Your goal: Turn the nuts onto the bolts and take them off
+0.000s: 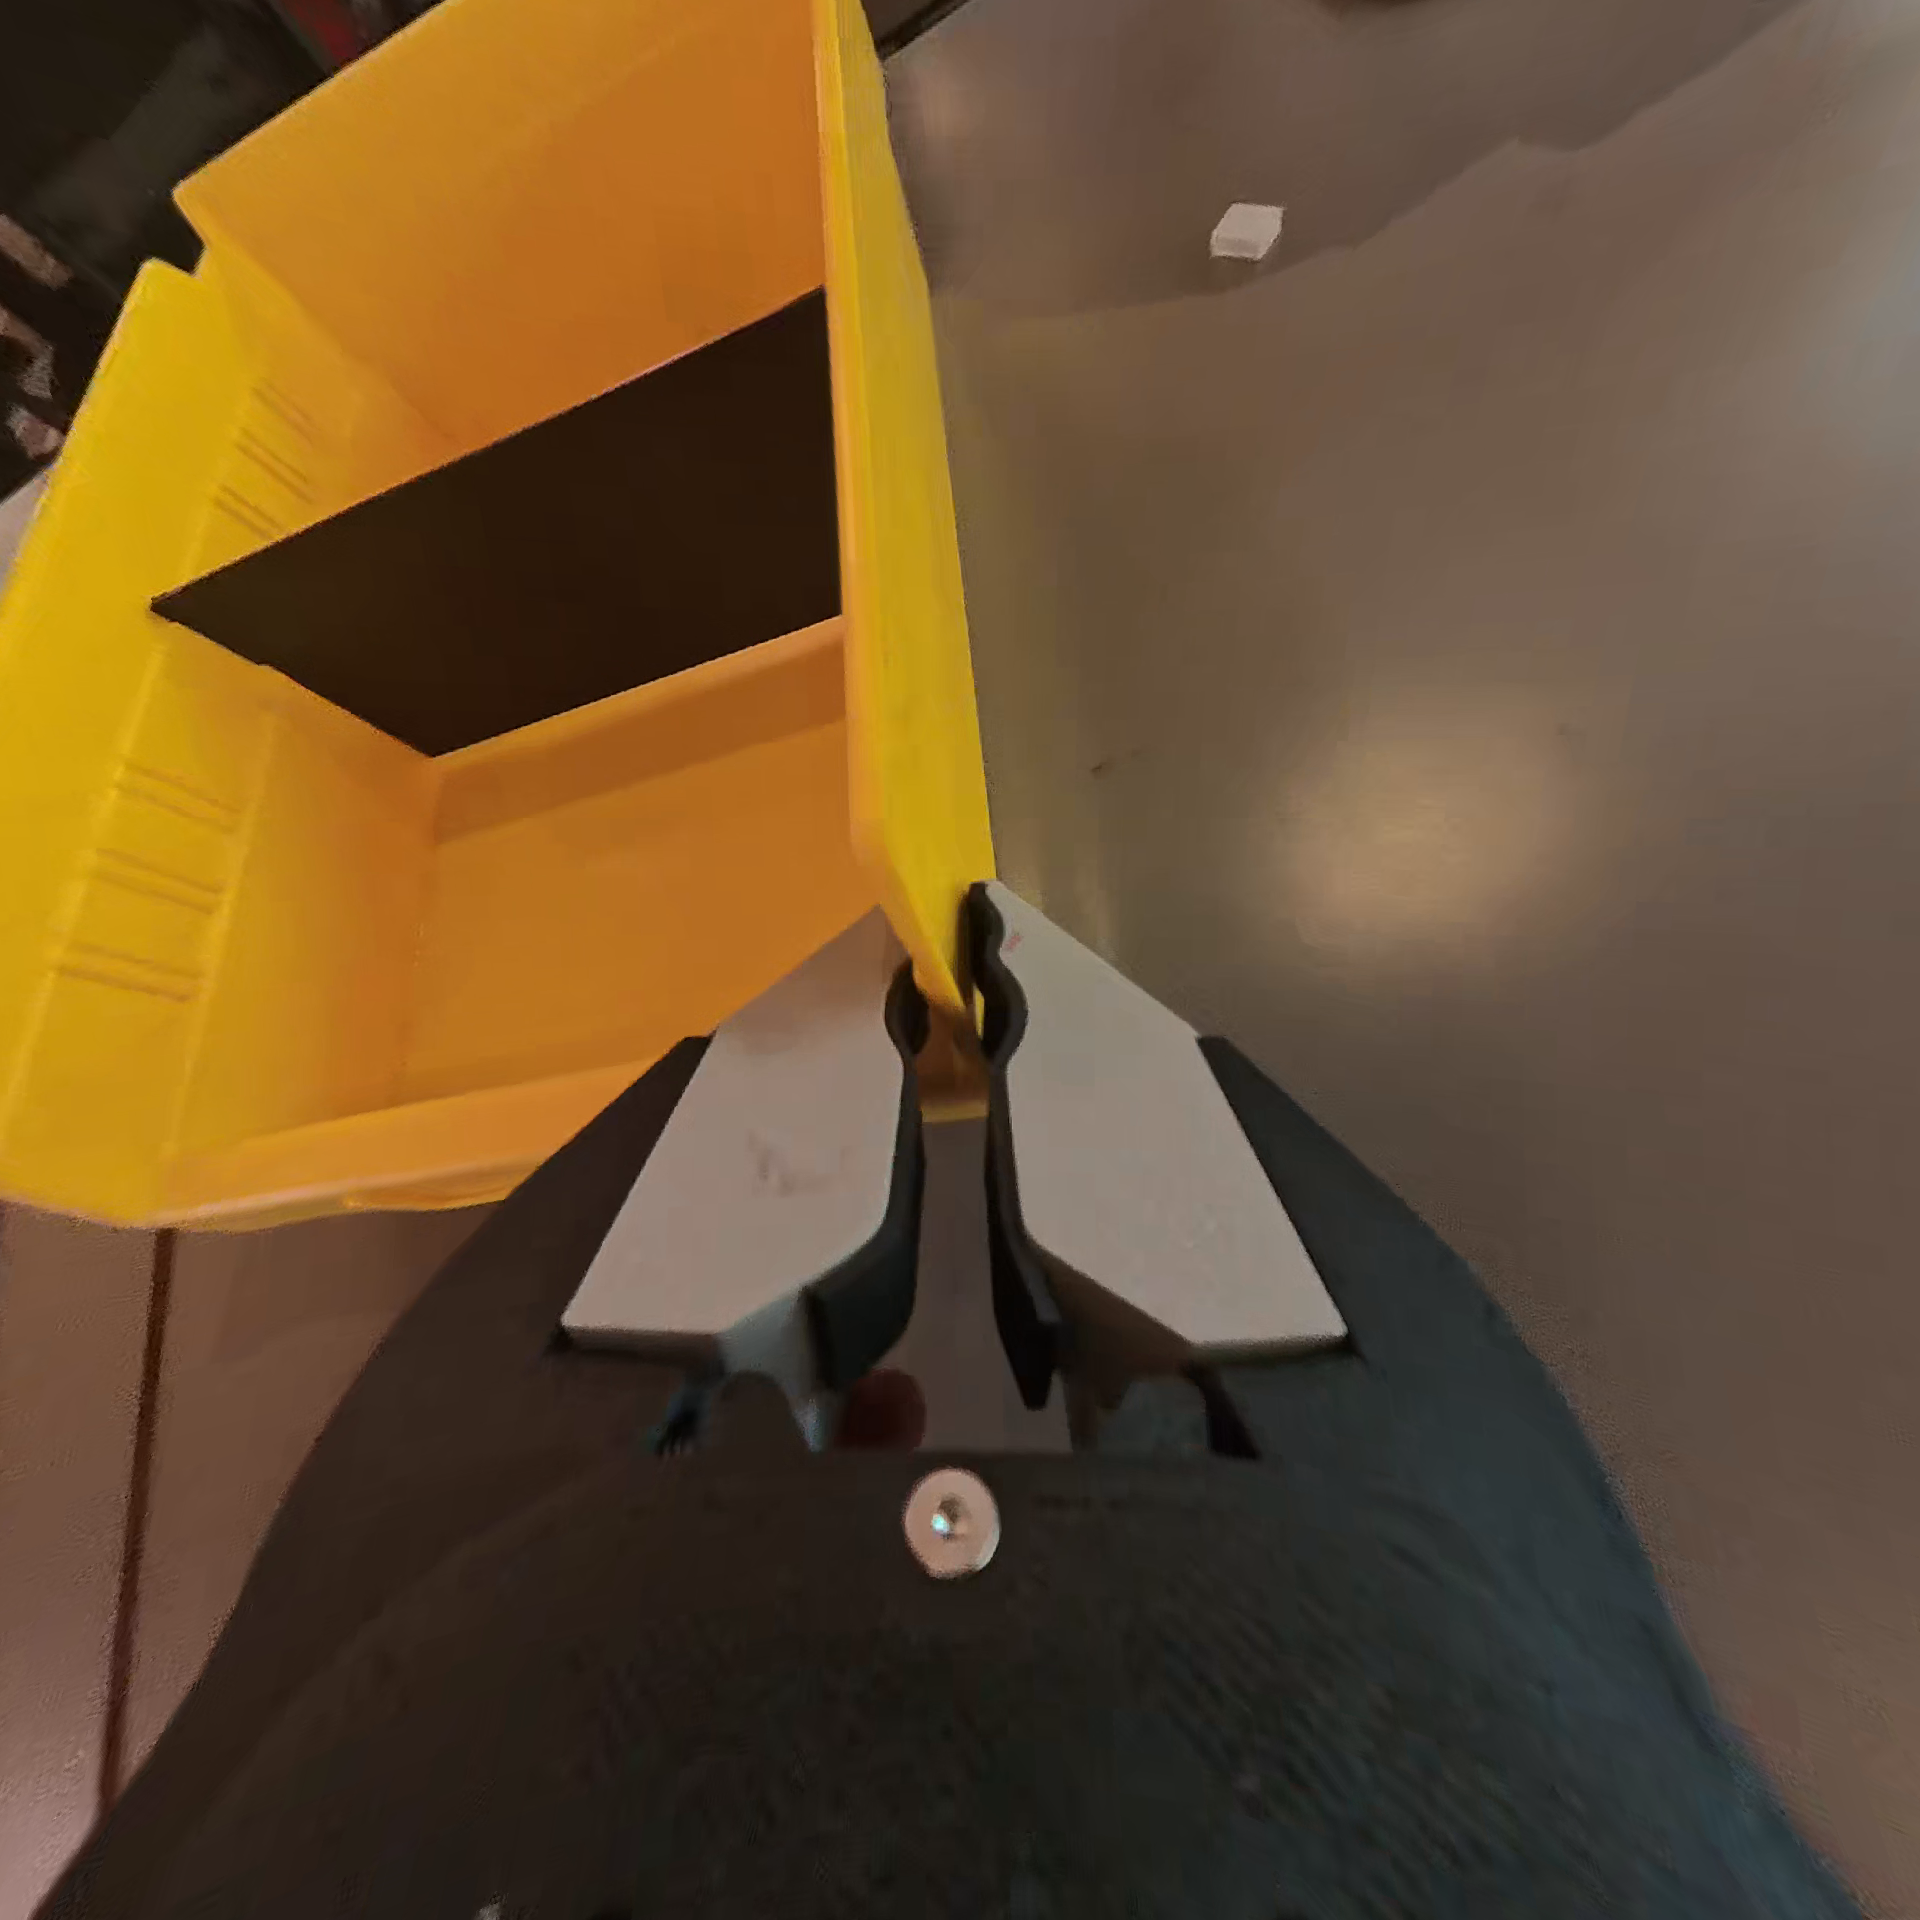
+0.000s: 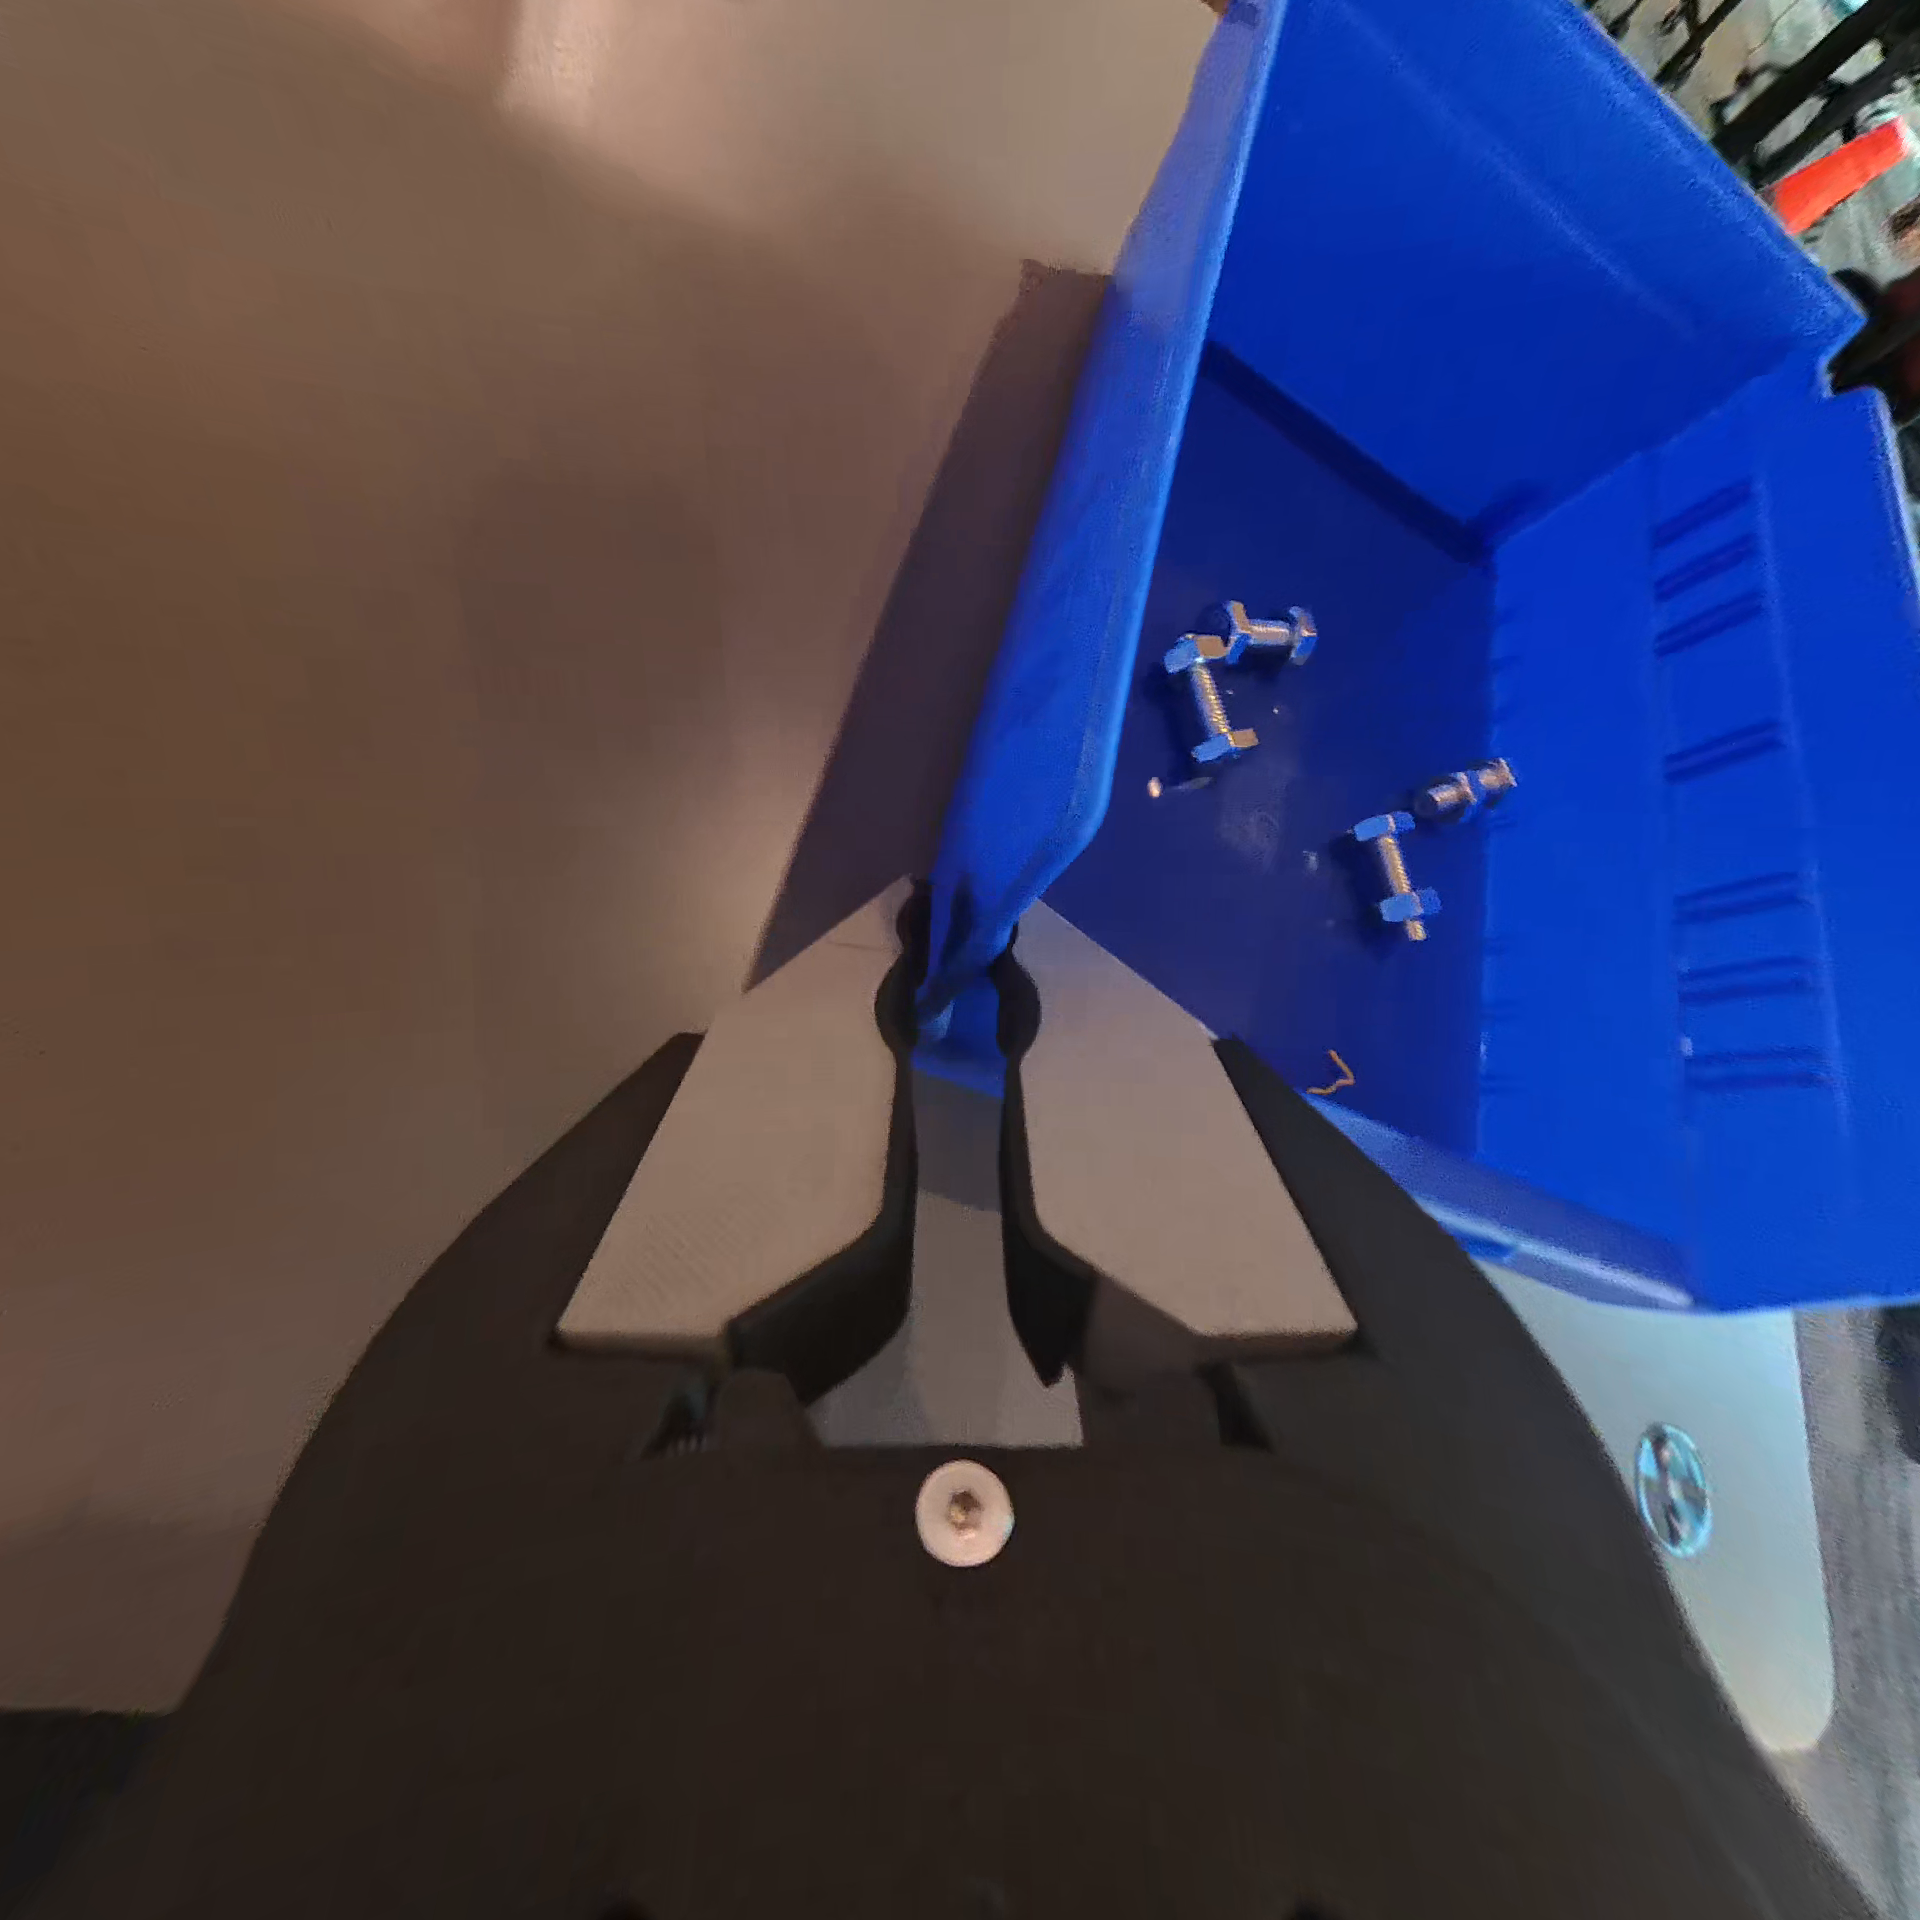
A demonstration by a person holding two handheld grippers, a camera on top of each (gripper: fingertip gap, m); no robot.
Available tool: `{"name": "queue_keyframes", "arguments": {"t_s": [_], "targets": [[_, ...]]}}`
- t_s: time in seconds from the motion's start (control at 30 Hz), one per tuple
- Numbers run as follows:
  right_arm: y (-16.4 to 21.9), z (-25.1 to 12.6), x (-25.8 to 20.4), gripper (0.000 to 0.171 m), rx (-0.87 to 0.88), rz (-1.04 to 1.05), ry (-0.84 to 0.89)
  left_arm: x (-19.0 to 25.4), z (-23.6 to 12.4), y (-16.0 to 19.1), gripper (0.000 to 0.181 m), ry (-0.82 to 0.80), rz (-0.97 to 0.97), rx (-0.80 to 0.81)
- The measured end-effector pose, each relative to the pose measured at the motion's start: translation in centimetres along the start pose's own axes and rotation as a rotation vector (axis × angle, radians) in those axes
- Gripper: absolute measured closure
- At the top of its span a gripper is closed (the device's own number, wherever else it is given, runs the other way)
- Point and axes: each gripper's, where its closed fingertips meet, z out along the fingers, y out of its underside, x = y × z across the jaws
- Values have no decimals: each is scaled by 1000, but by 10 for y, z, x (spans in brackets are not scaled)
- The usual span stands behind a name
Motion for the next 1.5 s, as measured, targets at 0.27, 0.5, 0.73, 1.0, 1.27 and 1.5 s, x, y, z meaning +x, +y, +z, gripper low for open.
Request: {"name": "queue_keyframes", "arguments": {"t_s": [0.27,0.5,0.73,1.0,1.27,1.5], "targets": [[12,-38,-41,163,34,-56,-134,-7,-27,9,181,2,-16,82],[0,-70,-112,156,70,-68,-342,-30,-73,-4,178,-55,-61,199],[-31,-97,-211,147,90,-213,-451,-36,-116,-10,178,-94,-23,273],[-84,-125,-345,145,157,-383,-565,-66,-193,-28,177,-221,-2,373],[-169,-139,-503,145,301,-457,-683,-75,-244,-45,178,-327,60,433],[-210,-190,-552,123,416,-308,-908,-74,-266,-61,177,-317,67,488]]}}
